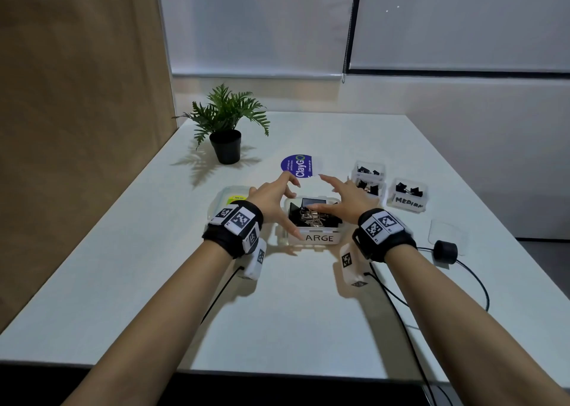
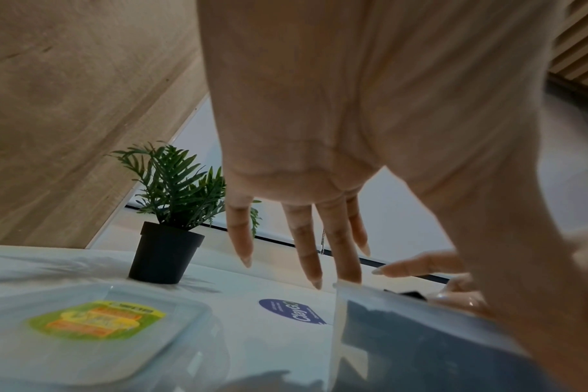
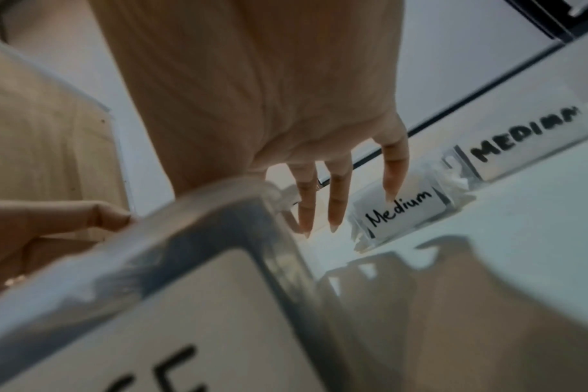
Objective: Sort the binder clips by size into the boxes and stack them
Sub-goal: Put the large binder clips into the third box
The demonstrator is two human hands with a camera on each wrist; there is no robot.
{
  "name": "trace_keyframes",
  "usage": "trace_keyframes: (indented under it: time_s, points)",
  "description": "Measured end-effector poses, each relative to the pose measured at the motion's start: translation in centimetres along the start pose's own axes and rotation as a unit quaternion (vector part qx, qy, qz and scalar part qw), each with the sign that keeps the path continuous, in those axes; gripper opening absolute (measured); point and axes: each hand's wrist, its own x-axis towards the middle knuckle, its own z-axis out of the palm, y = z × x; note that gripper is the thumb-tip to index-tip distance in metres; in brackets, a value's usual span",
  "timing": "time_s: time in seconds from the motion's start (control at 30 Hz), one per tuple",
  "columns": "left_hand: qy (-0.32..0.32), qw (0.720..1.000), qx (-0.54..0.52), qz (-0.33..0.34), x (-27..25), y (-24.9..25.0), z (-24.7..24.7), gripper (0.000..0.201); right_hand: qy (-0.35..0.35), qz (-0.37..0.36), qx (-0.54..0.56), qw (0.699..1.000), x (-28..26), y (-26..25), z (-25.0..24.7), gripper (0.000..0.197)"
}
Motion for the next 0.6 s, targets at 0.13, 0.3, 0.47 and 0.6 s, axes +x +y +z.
trace_keyframes:
  time_s: [0.13,0.3,0.47,0.6]
  points:
    - [0.002,1.000,-0.018,0.014,0.0,-0.4,0.0,0.097,0.006,-0.029,0.076,0.997,0.0,0.5,0.2,0.085]
    - [0.155,0.974,-0.163,-0.004,0.7,-2.6,-1.3,0.069,-0.033,-0.080,0.174,0.981,-0.9,0.8,-1.1,0.090]
    - [0.143,0.960,-0.014,-0.242,2.6,-8.4,-3.0,0.072,-0.114,-0.097,0.066,0.986,-2.1,0.4,-2.1,0.101]
    - [0.039,0.940,0.058,-0.333,2.4,-9.9,-2.8,0.119,-0.108,-0.104,0.070,0.986,-2.3,-0.2,-1.9,0.089]
